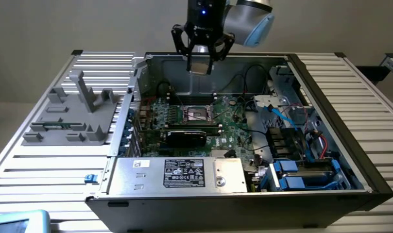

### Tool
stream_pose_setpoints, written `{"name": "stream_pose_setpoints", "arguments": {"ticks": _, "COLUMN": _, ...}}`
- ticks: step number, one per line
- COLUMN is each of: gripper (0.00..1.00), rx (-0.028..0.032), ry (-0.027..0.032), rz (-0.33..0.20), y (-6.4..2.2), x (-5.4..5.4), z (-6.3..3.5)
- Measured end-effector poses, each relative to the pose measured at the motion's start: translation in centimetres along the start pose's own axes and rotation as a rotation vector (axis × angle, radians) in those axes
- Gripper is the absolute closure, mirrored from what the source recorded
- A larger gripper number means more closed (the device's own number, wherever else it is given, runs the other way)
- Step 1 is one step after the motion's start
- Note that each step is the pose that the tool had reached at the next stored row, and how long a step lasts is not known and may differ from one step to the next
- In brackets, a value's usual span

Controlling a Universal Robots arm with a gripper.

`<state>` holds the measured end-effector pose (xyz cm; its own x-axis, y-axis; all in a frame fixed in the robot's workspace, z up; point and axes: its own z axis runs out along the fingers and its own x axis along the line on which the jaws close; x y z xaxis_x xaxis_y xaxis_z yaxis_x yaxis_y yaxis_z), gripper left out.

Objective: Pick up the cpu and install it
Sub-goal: 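Place the cpu into insertion slot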

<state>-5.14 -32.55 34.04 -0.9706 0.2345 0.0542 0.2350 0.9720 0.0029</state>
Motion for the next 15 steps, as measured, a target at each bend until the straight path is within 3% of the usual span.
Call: {"name": "stream_pose_setpoints", "arguments": {"ticks": 15, "gripper": 0.45, "rx": -0.0062, "ry": -0.0018, "rz": 0.204, "y": 0.00, "x": -0.01, "z": 0.20}}
